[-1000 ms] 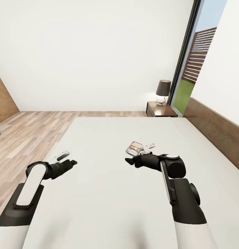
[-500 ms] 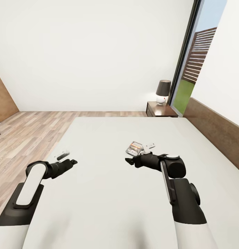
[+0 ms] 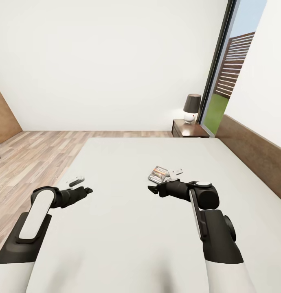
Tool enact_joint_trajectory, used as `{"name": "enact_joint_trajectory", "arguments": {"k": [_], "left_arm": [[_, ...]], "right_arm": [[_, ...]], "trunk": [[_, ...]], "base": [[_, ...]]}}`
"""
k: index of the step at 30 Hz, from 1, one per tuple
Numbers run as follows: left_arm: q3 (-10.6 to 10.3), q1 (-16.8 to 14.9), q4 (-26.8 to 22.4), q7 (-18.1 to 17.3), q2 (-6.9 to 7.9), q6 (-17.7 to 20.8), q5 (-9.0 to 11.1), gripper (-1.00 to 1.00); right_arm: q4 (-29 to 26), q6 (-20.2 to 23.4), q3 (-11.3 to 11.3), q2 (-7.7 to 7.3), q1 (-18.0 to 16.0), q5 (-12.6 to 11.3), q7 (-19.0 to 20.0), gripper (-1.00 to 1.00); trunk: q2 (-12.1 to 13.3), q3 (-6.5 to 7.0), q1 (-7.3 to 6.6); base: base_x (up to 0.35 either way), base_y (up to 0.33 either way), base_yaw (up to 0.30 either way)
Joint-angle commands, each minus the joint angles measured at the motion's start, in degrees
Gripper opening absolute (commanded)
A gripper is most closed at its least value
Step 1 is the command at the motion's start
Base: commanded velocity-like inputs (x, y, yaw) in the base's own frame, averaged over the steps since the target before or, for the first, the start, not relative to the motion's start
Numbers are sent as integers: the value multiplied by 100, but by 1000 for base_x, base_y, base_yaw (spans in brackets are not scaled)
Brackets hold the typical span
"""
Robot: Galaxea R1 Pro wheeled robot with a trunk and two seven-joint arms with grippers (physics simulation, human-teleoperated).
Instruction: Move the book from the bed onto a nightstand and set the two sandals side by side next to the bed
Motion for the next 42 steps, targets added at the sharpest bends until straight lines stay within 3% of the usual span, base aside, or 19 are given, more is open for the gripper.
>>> {"name": "enact_joint_trajectory", "arguments": {"k": [1, 10, 29, 34, 35, 41, 42], "left_arm": [[-1, -6, -15, 62, -4, 21, 58, 100], [-5, -11, -63, 58, -17, 42, 64, 100], [-24, -4, -3, 81, 12, 48, -32, 100], [-4, -5, 124, 83, 36, 48, -32, 100], [1, -11, 377, 84, 48, 45, -30, 100], [3, -13, 589, 72, 51, 26, -33, 100], [3, -13, 642, 69, 52, 18, -34, 100]], "right_arm": [[-6, 22, -4, 3, -5, 59, 52, 100], [-2, 31, -5, 3, -6, 58, 52, 100], [10, 30, -4, 3, -30, 64, 30, 100], [645, 33, -19, 3, -327, 72, -411, 100], [1432, -9, -185, 3, -716, -7, -1140, 100], [2163, -128, -464, 3, -1036, -231, -1418, 100], [2538, -201, -507, 3, -1208, -273, -1478, 100]], "trunk": [[-45, -24, 23], [-86, -42, 45], [676, 299, -373], [877, 389, -482], [917, 406, -504], [1158, 514, -636], [1198, 532, -658]], "base": [[0, 0, 0], [0, 0, 0], [0, 0, 0], [0, 0, -147], [0, 0, -57], [0, 0, -26], [0, 0, -9]]}}
